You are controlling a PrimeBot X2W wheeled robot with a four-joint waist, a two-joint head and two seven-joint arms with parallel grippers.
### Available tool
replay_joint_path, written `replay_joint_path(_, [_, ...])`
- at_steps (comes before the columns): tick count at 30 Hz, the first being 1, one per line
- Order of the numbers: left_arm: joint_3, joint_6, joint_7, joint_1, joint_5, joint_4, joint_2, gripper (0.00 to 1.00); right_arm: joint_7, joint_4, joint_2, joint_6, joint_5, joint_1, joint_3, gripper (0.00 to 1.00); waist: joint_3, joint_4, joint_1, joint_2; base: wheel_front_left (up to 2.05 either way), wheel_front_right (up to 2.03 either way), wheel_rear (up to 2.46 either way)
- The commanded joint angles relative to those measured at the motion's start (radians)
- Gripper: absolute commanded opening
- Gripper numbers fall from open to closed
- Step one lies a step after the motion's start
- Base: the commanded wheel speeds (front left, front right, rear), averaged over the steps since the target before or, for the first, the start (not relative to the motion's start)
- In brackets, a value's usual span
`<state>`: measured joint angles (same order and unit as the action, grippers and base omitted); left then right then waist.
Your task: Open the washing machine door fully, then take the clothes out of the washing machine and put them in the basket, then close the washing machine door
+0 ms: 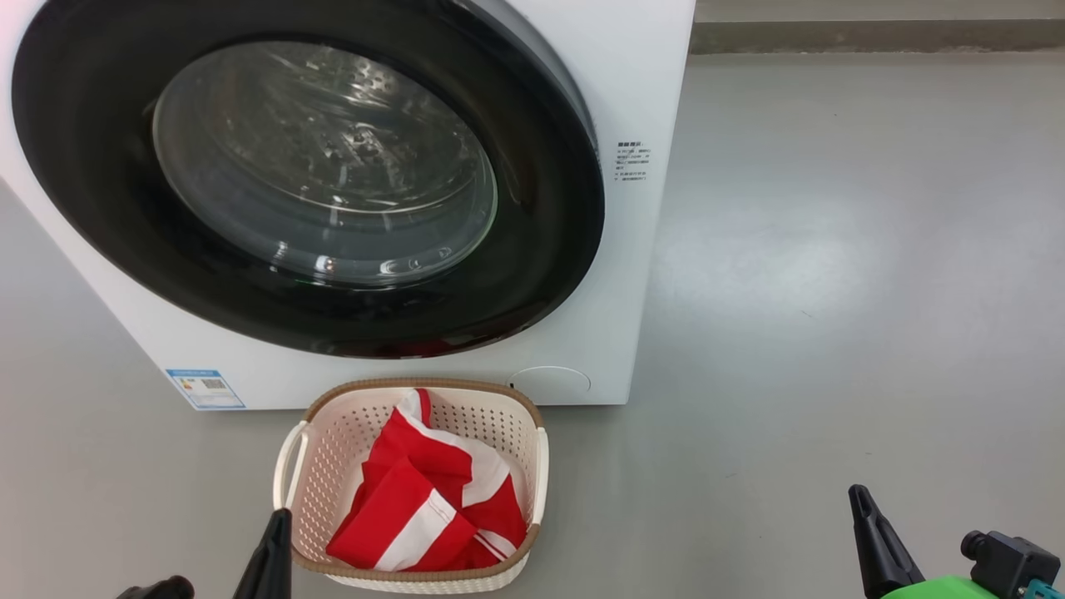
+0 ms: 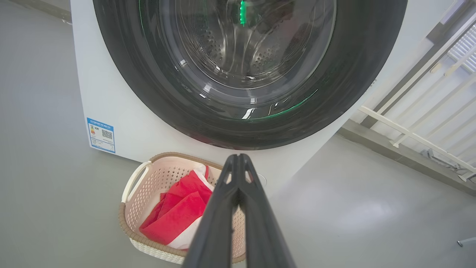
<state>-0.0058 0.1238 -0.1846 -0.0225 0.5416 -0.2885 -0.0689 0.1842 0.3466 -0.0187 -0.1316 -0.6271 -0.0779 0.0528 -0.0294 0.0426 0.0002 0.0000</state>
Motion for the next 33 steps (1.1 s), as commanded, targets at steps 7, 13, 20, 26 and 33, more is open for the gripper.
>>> replay_joint_path(7, [0.021, 0.002, 0.023, 0.034, 0.087, 0.024, -0.002, 0.0, -0.021, -0.033, -0.012, 0.0, -0.077, 0.047, 0.007, 0.0, 0.002, -0.003, -0.0001, 0.0, 0.0, 0.0, 0.0])
replay_joint_path(13, [0.026, 0.002, 0.04, 0.041, 0.151, 0.025, -0.001, 0.0, -0.038, -0.037, -0.014, 0.0, -0.136, 0.056, 0.009, 0.0, 0.004, -0.005, -0.0001, 0.0, 0.0, 0.0, 0.0])
replay_joint_path(20, [0.033, 0.003, 0.06, 0.049, 0.226, 0.025, 0.0, 0.0, -0.058, -0.042, -0.016, 0.0, -0.205, 0.067, 0.012, 0.0, 0.006, -0.008, -0.0001, 0.0, 0.0, 0.0, 0.0])
replay_joint_path(26, [0.039, 0.003, 0.078, 0.055, 0.29, 0.026, 0.001, 0.0, -0.076, -0.046, -0.018, 0.0, -0.265, 0.076, 0.015, 0.0, 0.007, -0.011, -0.0001, 0.0, 0.0, 0.0, 0.0])
replay_joint_path(33, [0.047, 0.003, 0.101, 0.064, 0.375, 0.028, 0.002, 0.0, -0.099, -0.052, -0.021, 0.0, -0.344, 0.089, 0.019, 0.0, 0.01, -0.014, -0.0001, 0.0, 0.0, 0.0, 0.0])
